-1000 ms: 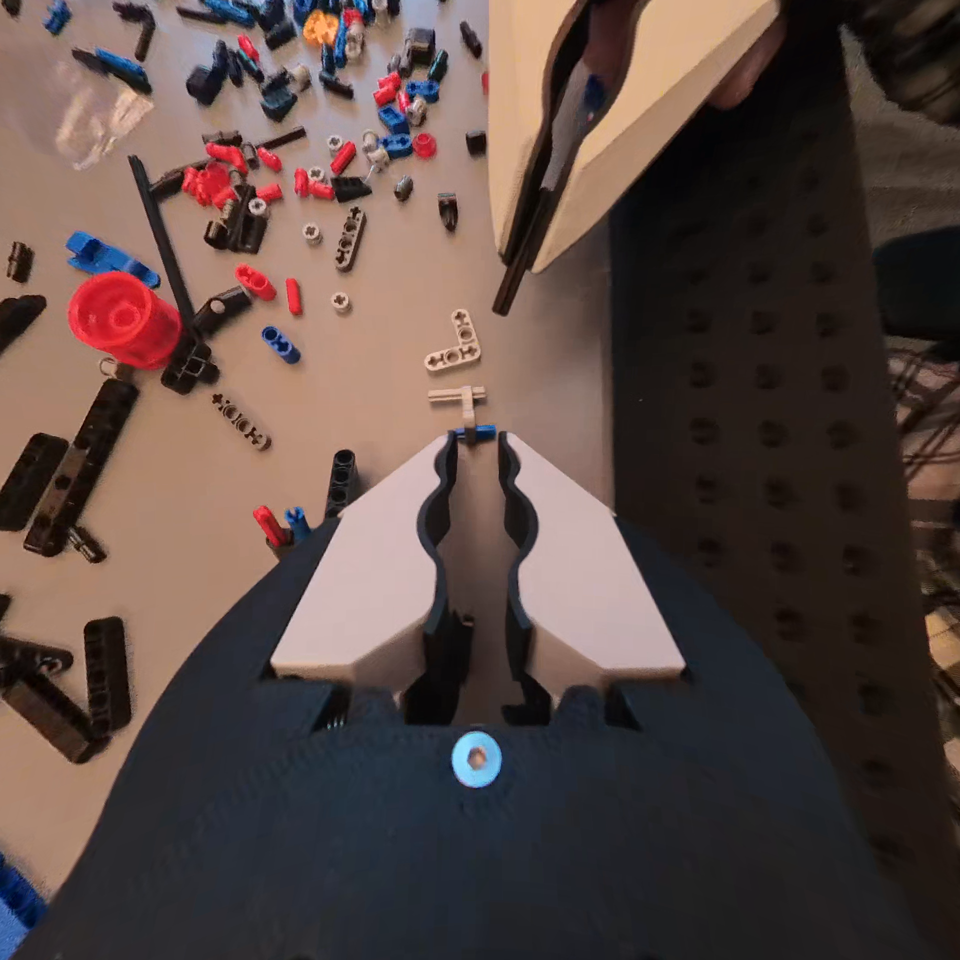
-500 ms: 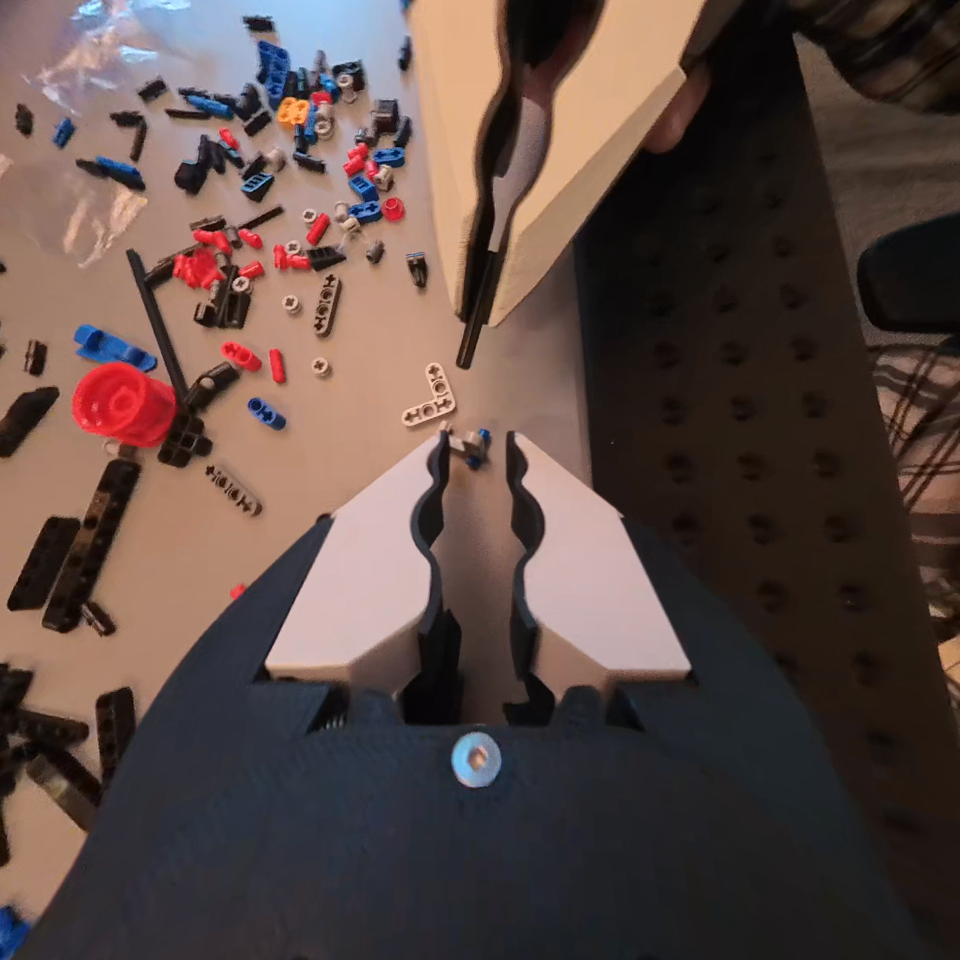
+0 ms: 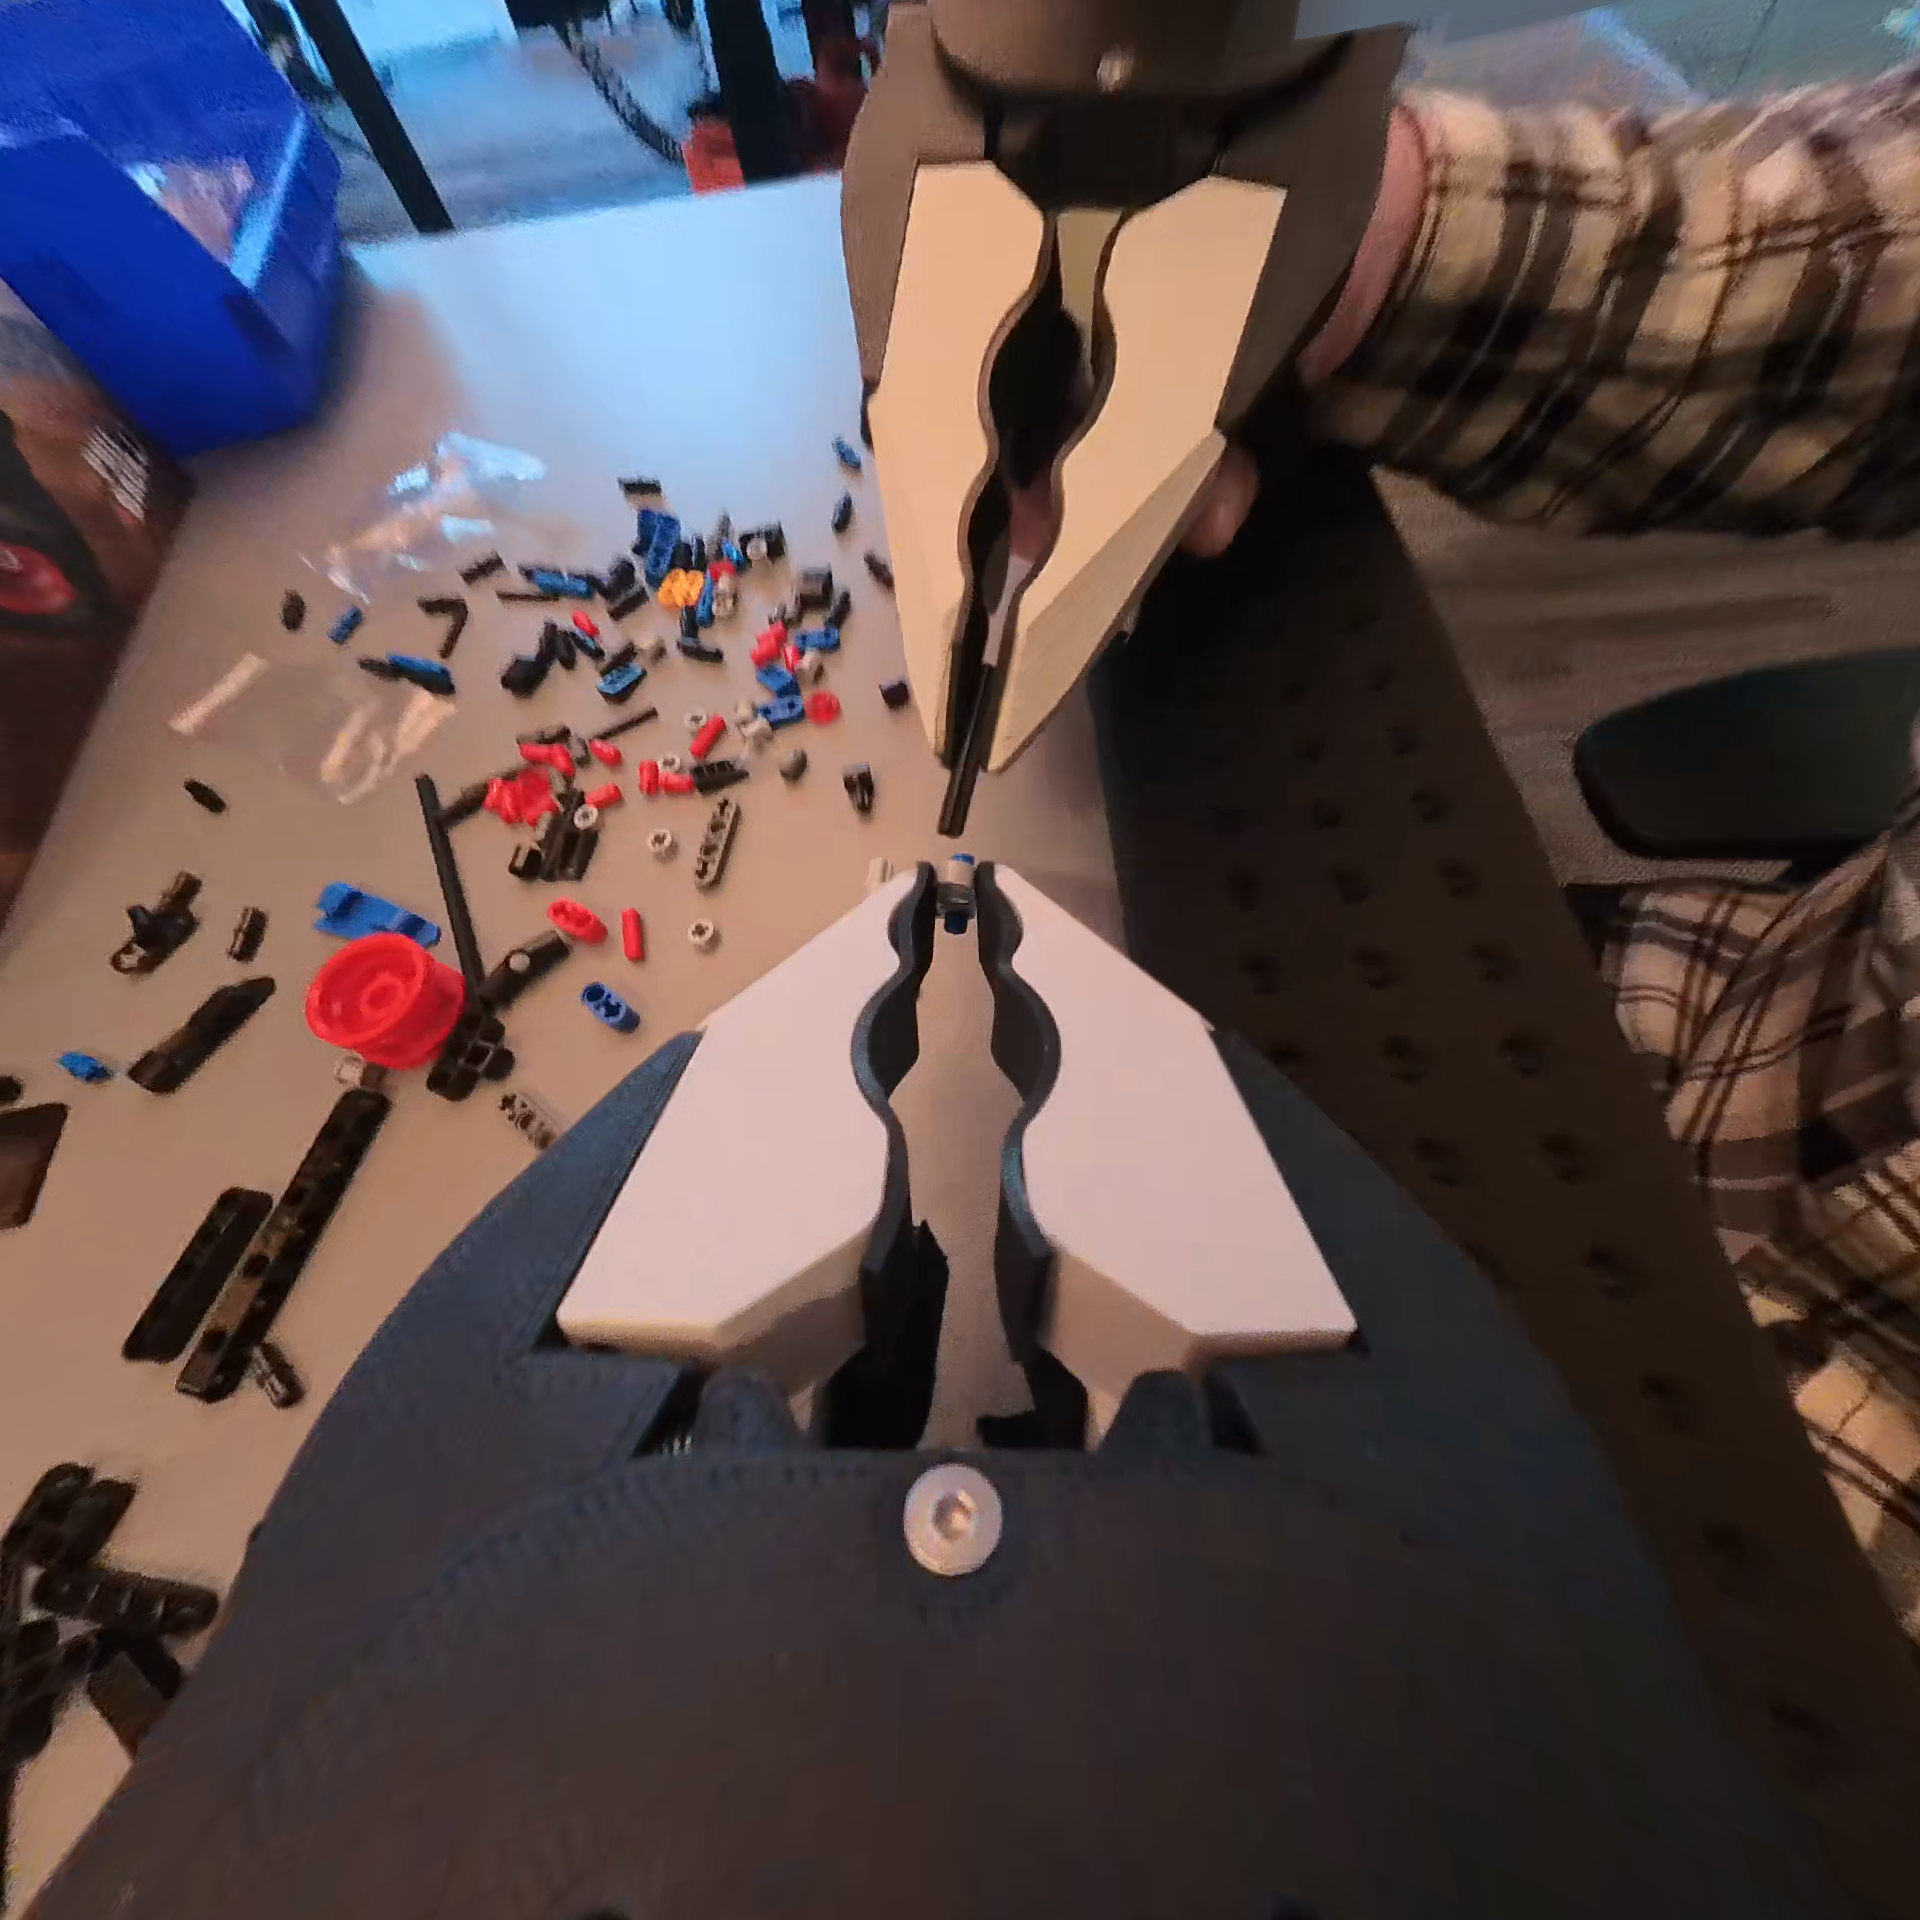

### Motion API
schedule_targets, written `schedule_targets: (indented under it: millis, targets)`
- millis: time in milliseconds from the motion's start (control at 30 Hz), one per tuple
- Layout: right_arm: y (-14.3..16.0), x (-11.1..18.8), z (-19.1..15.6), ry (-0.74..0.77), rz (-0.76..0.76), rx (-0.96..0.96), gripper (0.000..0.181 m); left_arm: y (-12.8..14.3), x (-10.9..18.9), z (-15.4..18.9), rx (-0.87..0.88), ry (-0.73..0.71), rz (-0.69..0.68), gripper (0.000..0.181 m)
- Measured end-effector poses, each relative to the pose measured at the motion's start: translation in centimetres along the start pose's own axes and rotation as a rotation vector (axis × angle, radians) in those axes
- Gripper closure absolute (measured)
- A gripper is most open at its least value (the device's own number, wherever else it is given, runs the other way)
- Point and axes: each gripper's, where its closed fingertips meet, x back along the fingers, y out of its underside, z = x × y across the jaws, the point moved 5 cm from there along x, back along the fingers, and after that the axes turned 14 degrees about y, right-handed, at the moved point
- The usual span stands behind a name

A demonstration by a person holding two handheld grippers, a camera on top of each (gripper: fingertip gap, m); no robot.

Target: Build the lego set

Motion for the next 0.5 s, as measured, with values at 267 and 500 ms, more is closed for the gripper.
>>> schedule_targets:
  millis: [267,500]
  targets:
    - [-0.68,0.27,-0.54,-0.019,0.050,0.024,0.180,-0.78,0.34,0.71,-0.068,-0.010,0.047,0.176]
    - [-0.84,0.47,-1.00,-0.043,0.071,0.064,0.179,-0.94,0.55,0.96,-0.066,0.022,0.081,0.176]
